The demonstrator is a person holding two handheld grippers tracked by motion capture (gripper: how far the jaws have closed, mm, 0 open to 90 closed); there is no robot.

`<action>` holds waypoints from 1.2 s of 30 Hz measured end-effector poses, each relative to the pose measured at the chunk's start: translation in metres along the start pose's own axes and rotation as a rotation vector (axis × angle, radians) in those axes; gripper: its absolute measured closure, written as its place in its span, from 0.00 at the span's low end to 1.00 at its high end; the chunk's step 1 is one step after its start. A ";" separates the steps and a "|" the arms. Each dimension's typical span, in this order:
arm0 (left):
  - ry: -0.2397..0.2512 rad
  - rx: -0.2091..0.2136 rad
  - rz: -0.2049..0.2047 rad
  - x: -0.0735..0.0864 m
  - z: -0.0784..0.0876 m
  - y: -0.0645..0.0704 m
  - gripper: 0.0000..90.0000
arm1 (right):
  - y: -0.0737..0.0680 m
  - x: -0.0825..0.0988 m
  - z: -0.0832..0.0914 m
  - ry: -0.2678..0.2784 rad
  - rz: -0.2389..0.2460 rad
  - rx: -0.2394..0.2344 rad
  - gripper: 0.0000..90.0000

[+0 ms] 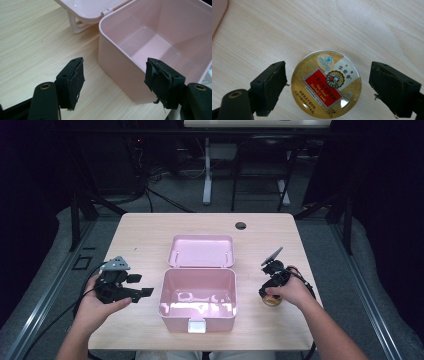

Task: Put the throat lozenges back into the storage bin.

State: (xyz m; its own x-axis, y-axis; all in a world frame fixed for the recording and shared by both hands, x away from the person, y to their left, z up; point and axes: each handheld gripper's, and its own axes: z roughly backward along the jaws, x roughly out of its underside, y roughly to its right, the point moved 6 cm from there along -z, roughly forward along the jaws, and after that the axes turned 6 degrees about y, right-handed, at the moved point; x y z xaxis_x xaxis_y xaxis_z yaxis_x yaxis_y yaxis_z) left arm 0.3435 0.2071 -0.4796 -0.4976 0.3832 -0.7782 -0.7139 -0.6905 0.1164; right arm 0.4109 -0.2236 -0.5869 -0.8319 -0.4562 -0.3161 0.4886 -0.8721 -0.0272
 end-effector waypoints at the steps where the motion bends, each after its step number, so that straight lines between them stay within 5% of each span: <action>1: 0.000 -0.002 0.002 0.000 0.000 0.000 0.35 | 0.000 0.001 -0.001 -0.002 -0.006 -0.002 0.16; 36: 0.010 -0.011 0.014 0.001 0.003 -0.005 0.35 | 0.000 0.013 -0.020 -0.085 0.007 -0.010 0.21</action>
State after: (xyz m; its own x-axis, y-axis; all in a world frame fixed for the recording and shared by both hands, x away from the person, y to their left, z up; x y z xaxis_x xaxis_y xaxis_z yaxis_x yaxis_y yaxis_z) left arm 0.3453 0.2123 -0.4792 -0.5024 0.3676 -0.7826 -0.7013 -0.7026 0.1201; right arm 0.4055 -0.2255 -0.6094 -0.8475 -0.4762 -0.2344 0.4970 -0.8671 -0.0351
